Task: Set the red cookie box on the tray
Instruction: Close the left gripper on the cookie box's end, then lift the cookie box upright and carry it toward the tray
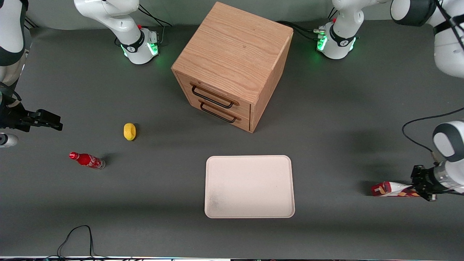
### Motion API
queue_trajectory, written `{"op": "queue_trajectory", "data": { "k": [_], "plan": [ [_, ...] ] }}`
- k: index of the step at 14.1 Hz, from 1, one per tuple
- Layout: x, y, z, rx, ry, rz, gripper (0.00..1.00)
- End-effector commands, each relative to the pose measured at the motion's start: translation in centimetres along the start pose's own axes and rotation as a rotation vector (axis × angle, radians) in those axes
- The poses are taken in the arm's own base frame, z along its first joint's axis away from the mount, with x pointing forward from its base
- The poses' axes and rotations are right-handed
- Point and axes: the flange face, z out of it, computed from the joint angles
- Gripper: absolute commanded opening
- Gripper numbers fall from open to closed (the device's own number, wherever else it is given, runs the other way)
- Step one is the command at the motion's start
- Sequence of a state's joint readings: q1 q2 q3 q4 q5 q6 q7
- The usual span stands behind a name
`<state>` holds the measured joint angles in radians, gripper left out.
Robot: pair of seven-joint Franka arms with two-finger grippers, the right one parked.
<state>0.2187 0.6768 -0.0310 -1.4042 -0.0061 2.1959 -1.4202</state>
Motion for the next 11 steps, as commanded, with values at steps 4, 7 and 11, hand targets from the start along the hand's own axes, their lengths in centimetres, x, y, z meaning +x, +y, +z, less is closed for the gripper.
{"op": "queue_trajectory", "data": {
  "k": [4,7,11],
  "plan": [
    [0.7,-1.5,-18.6,-0.016,0.013,-0.001,0.0],
    [1.6,-2.7,-27.5,0.003,0.004,-0.02,0.0],
    [1.6,-4.2,-33.4,0.021,0.0,0.0,0.0]
  ]
}}
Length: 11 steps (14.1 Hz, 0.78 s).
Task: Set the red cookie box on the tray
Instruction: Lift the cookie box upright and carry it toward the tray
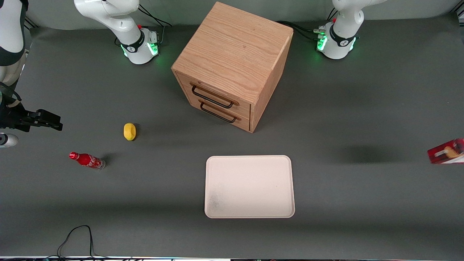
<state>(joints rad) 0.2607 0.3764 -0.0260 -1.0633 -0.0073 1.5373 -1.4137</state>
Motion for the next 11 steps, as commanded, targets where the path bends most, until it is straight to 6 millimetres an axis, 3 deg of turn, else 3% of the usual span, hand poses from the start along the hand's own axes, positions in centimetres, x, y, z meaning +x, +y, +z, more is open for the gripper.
{"op": "queue_trajectory", "data": {
  "k": [1,2,5,8,10,11],
  "plan": [
    [-0.7,-0.1,-1.9,-0.006,-0.006,0.065,0.0],
    [-1.3,-0.4,-2.6,-0.014,-0.004,0.102,0.0],
    [-6.8,-0.3,-3.2,-0.023,-0.034,0.278,0.0],
    [-14.3,-0.3,-2.4,-0.011,-0.063,0.452,0.0],
    [-20.8,-0.9,-1.1,0.022,-0.03,0.617,0.0],
    [-23.1,-1.3,-0.6,0.032,-0.026,0.678,0.0]
  ]
}}
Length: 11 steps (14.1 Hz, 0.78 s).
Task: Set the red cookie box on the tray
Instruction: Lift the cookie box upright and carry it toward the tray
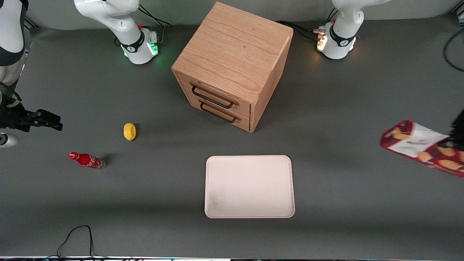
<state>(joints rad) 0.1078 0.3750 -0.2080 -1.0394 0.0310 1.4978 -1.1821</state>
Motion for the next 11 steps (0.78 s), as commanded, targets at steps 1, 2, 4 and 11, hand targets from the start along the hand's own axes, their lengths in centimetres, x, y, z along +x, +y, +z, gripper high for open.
{"op": "queue_trajectory", "data": {
  "k": [1,2,4,11],
  "plan": [
    [-6.5,2.3,1.2,0.043,0.019,0.172,0.0],
    [-9.2,3.1,1.8,0.054,0.011,0.218,0.0],
    [-13.3,4.1,1.9,0.049,-0.003,0.306,0.0],
    [-22.8,6.5,3.3,-0.008,-0.097,0.743,0.0]
  ]
}}
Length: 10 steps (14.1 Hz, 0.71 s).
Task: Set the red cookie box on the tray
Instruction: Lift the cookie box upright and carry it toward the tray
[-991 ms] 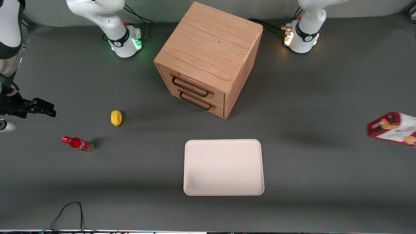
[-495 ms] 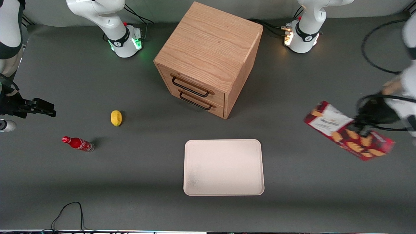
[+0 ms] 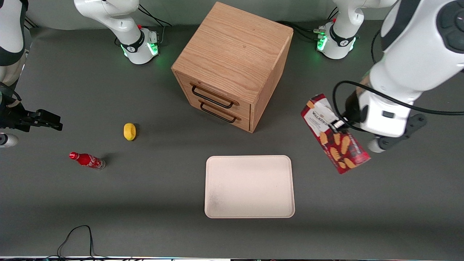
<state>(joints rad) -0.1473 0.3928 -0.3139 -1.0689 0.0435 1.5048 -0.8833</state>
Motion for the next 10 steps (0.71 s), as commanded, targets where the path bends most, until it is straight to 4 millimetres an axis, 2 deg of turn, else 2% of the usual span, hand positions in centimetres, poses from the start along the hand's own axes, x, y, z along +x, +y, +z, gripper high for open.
{"op": "queue_trajectory", "data": {
  "k": [1,3,6,8,10],
  "plan": [
    [-1.2,2.4,1.0,-0.036,-0.007,0.148,0.0],
    [-3.2,4.7,2.1,-0.034,-0.004,0.233,0.0],
    [-5.2,6.7,3.7,0.015,0.018,0.381,0.0],
    [-4.6,6.8,5.0,0.028,0.004,0.487,0.0],
    [-3.4,7.2,6.8,0.014,0.007,0.498,0.0]
  ]
}}
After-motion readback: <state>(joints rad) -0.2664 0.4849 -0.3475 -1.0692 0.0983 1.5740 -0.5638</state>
